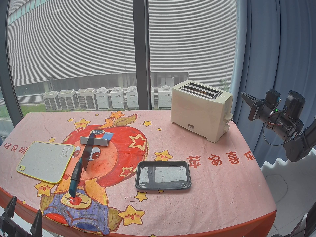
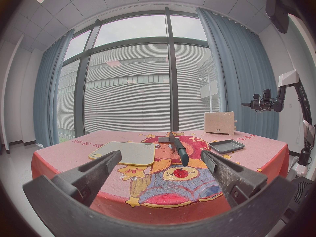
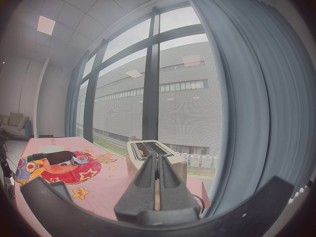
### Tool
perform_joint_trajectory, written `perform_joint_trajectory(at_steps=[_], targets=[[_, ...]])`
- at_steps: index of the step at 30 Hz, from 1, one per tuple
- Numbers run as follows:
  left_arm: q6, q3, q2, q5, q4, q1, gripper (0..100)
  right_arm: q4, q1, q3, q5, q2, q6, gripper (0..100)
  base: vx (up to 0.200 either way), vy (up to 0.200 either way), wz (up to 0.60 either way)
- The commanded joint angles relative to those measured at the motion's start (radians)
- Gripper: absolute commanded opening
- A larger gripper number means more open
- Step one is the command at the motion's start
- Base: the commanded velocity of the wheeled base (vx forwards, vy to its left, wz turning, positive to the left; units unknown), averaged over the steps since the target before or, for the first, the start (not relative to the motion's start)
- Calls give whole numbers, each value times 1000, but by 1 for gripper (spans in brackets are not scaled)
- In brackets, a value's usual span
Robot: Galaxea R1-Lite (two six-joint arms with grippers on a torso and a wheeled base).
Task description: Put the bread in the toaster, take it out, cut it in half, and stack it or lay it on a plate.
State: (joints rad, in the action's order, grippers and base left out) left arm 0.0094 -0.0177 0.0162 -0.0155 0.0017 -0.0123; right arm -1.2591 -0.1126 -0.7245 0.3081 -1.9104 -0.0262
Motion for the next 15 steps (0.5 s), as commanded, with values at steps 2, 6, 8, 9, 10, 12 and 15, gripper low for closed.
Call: perform_joint_trajectory(at_steps=[2, 6, 8, 9, 10, 12, 15], targets=[[0, 16, -16, -1, 0, 0, 100, 0, -2, 2, 0, -4, 2, 0, 0, 0, 0], [0, 16, -16, 0, 0, 0, 100, 0, -2, 2, 0, -6, 2, 0, 0, 0, 0], [0, 16, -16, 0, 0, 0, 100, 0, -2, 2, -1, -6, 2, 0, 0, 0, 0], [0, 16, -16, -1, 0, 0, 100, 0, -4, 2, 0, -6, 2, 0, 0, 0, 0], [0, 16, -16, 0, 0, 0, 100, 0, -2, 2, 0, -4, 2, 0, 0, 0, 0], [0, 16, -16, 0, 0, 0, 100, 0, -2, 2, 0, -1, 2, 0, 0, 0, 0], [0, 16, -16, -1, 0, 0, 100, 0, -2, 2, 0, -1, 2, 0, 0, 0, 0]])
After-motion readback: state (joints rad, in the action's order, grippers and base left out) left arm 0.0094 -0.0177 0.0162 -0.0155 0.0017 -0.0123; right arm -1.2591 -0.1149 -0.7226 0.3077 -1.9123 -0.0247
